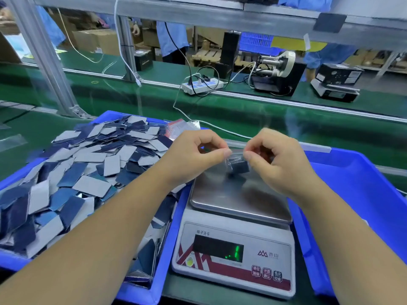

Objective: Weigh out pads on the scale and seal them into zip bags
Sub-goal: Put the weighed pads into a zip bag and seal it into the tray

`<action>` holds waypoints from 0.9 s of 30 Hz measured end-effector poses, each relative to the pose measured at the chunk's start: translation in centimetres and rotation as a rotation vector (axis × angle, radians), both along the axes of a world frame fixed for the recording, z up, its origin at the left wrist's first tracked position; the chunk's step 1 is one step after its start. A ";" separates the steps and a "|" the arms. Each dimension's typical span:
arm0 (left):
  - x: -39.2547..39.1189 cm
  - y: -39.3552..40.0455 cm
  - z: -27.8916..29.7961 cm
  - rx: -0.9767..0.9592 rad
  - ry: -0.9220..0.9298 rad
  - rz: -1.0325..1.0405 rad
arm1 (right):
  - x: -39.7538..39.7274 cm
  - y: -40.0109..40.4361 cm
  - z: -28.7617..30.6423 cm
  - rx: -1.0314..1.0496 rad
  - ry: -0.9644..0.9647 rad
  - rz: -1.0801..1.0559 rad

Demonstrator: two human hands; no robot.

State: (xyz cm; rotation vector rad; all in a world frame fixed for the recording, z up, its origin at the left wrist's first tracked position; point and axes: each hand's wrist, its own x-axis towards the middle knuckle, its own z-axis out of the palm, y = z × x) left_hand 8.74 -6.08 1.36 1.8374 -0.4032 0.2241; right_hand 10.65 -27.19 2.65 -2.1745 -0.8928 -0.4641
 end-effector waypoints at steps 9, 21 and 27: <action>0.3 0.3 0.2 0.036 -0.007 0.063 | -0.5 -0.5 0.5 -0.179 0.432 0.198; 0.5 0.4 0.2 0.020 0.019 0.083 | -0.2 -0.6 0.1 -0.111 0.381 0.082; 0.6 0.5 0.0 0.033 0.027 0.083 | -0.4 -0.3 0.2 -0.126 0.377 0.062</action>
